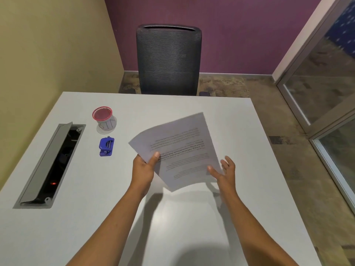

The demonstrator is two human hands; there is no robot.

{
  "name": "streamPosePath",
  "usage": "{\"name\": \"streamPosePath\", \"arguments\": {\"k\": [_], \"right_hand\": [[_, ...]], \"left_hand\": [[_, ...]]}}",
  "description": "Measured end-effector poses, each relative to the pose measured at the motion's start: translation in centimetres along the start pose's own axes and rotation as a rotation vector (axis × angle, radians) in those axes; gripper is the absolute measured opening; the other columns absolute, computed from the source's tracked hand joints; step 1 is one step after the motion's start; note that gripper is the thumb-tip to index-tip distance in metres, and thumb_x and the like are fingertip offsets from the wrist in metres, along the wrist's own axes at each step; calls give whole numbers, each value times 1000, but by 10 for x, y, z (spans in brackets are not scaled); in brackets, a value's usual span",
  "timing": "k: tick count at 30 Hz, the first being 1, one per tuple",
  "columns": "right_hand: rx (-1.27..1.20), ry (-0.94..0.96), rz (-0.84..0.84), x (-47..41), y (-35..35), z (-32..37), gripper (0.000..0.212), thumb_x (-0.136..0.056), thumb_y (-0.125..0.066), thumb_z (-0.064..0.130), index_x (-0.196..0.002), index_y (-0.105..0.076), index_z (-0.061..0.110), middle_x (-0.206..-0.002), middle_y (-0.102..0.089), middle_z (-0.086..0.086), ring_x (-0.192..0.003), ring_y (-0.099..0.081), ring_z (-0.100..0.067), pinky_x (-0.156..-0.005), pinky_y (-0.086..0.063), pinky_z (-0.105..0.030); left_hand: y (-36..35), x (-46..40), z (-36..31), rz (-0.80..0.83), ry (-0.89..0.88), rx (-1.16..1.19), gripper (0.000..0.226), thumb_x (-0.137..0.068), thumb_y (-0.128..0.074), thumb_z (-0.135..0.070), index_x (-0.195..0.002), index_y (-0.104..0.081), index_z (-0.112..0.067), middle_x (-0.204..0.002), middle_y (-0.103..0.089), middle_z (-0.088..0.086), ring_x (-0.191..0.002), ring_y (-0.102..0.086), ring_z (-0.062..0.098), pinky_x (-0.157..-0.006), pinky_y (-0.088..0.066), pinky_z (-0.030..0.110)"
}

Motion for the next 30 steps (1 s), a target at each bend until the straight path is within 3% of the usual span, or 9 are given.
{"name": "streamPosePath", "arguments": {"k": [2, 5, 8, 11, 15, 19, 24, 27, 30], "right_hand": [[-126, -142, -5, 5, 8, -17, 82, -85, -74, 14, -150, -25, 27, -143, -38, 3, -130, -42, -15, -102, -32, -36], [-322, -252, 47, 10, 11, -34, 62, -91, -65, 12, -145, -37, 20, -147, -46, 1, -130, -45, -16, -107, -31, -37], [-431, -240, 186, 11, 5, -32, 52, -87, -62, 9, -138, -48, 14, -131, -60, -3, -120, -52, -19, -97, -39, -32], [-539, -217, 254, 9, 2, -25, 49, -84, -59, 6, -132, -51, 9, -121, -66, -9, -113, -61, -23, -95, -52, -36], [-443, -186, 201, -1, 9, -19, 41, -90, -56, -2, -130, -53, 4, -119, -67, -13, -109, -63, -25, -92, -55, -34], [-282, -130, 131, -7, 17, -9, 28, -93, -56, -4, -120, -61, 3, -107, -73, -8, -98, -69, -20, -76, -59, -27], [-88, 0, 82, -13, 28, 8, 26, -91, -62, -1, -105, -67, 21, -97, -78, 4, -89, -73, -14, -71, -58, -27], [-24, 47, 61, -16, 28, 16, 25, -90, -64, -2, -100, -67, 21, -94, -77, 3, -82, -73, -14, -74, -58, -33], [-8, 100, 61, -15, 21, 25, 28, -88, -66, -3, -99, -68, 23, -98, -77, 4, -86, -74, -12, -72, -59, -25]], "left_hand": [[-1, 2, -2, 2, 25, 128, 23, -95, -58, -14, -114, -63, -26, -112, -72, 3, -102, -68, 19, -85, -56, 36], [-5, 5, -1, 16, 89, 292, 30, -94, -58, -11, -123, -59, -20, -110, -73, -3, -99, -70, 15, -76, -58, 28], [-8, 12, 7, -7, 179, 340, 19, -90, -64, -16, -109, -63, -17, -83, -74, -13, -86, -71, 9, -59, -56, 22], [-13, 17, 19, 45, 229, 352, 11, -86, -67, -22, -96, -67, -22, -78, -71, -13, -87, -69, 8, -63, -55, 28], [-12, 22, 26, 88, 236, 353, 28, -88, -66, -18, -113, -61, -7, -92, -74, -9, -94, -70, 10, -64, -57, 26], [0, 19, 22, 58, 188, 348, 32, -81, -71, -14, -110, -69, -28, -107, -74, -3, -98, -71, 16, -71, -59, 34], [43, 6, 19, -44, 154, 220, 25, -82, -71, -6, -99, -65, -24, -102, -73, 8, -85, -69, 21, -67, -56, 31], [54, -3, 14, -3, 96, 22, 27, -80, -74, -5, -99, -64, -23, -92, -75, 3, -82, -71, 17, -67, -54, 24], [48, -8, 9, 72, 23, -131, 26, -82, -72, -5, -98, -66, -25, -94, -76, -7, -87, -72, 11, -70, -55, 20]]}}
Point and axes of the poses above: each hand's wrist, its own x-axis away from the middle knuckle, its own y-axis out of the back of the hand, z = x × y, the point moved 4 cm from there along -x, towards the middle knuckle
